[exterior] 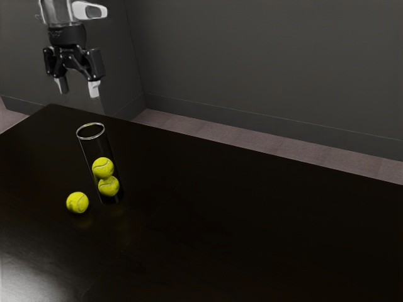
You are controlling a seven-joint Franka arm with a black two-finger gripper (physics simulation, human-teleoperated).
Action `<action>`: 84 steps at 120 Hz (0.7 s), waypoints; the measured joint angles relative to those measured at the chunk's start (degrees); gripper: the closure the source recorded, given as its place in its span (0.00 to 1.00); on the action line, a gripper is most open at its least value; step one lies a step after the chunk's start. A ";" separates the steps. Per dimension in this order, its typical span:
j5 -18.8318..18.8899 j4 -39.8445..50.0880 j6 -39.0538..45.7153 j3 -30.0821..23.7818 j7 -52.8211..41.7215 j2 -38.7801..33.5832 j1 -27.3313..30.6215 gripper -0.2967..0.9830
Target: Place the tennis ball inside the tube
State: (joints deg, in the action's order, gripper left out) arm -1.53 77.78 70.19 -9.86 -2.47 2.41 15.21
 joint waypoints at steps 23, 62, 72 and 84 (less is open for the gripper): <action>0.82 19.08 11.59 3.49 -0.85 -12.99 1.18 0.23; 0.96 57.65 39.86 13.65 -1.62 -23.16 0.29 0.23; 0.98 62.52 49.23 15.35 -2.54 -21.75 0.31 0.23; 0.97 67.39 61.67 18.18 -6.70 -20.12 0.36 0.23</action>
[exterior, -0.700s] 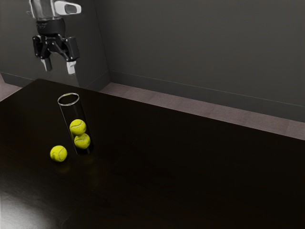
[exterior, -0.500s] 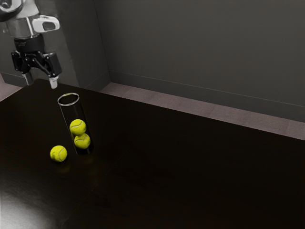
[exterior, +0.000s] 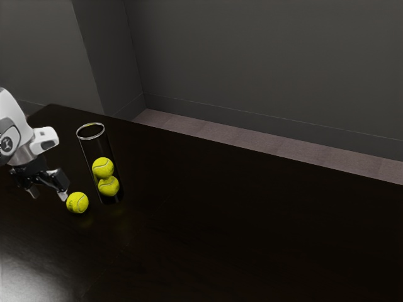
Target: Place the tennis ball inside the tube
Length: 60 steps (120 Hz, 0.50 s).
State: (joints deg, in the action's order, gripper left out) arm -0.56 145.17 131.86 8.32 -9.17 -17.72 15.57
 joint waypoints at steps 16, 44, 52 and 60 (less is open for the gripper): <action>-0.27 0.94 11.94 1.22 -7.13 6.58 0.04 0.24; -1.09 0.77 23.45 1.93 -17.35 14.55 0.13 0.24; -1.45 0.71 25.48 1.85 -19.61 16.06 0.05 0.24; -2.40 0.45 27.08 1.70 -21.62 17.72 0.02 0.23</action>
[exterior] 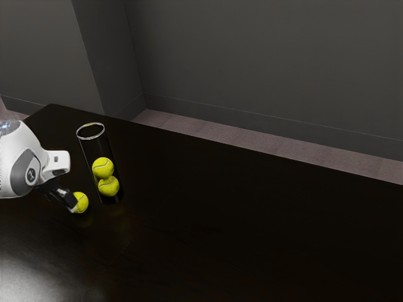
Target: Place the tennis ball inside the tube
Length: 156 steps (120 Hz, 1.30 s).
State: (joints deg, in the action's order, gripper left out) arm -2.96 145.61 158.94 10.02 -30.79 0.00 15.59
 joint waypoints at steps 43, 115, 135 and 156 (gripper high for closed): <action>-5.91 -2.67 4.84 -1.73 -7.70 5.75 -0.18 0.23; -10.76 -6.13 6.86 -2.83 -13.68 10.90 -0.04 0.36; -11.71 -6.36 6.90 -2.97 -14.51 11.36 -0.05 0.42; -12.23 -6.20 6.92 -2.97 -15.13 10.62 -0.05 0.47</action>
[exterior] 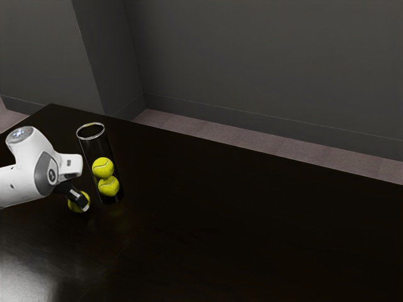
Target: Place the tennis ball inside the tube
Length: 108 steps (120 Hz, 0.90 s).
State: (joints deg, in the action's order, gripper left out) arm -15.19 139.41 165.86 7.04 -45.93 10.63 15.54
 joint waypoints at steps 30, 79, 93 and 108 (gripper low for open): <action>-0.29 4.26 -2.57 0.10 -0.42 -9.32 -0.23 0.53; 6.56 3.75 -21.81 0.63 4.94 -33.30 -0.05 0.54; 11.27 -4.93 -31.57 0.06 9.47 -32.03 -0.10 0.54; 13.41 -13.89 -39.48 -1.60 13.84 -26.36 -0.15 0.53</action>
State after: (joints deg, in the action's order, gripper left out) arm -1.78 125.52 126.38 5.44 -32.09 -15.74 15.39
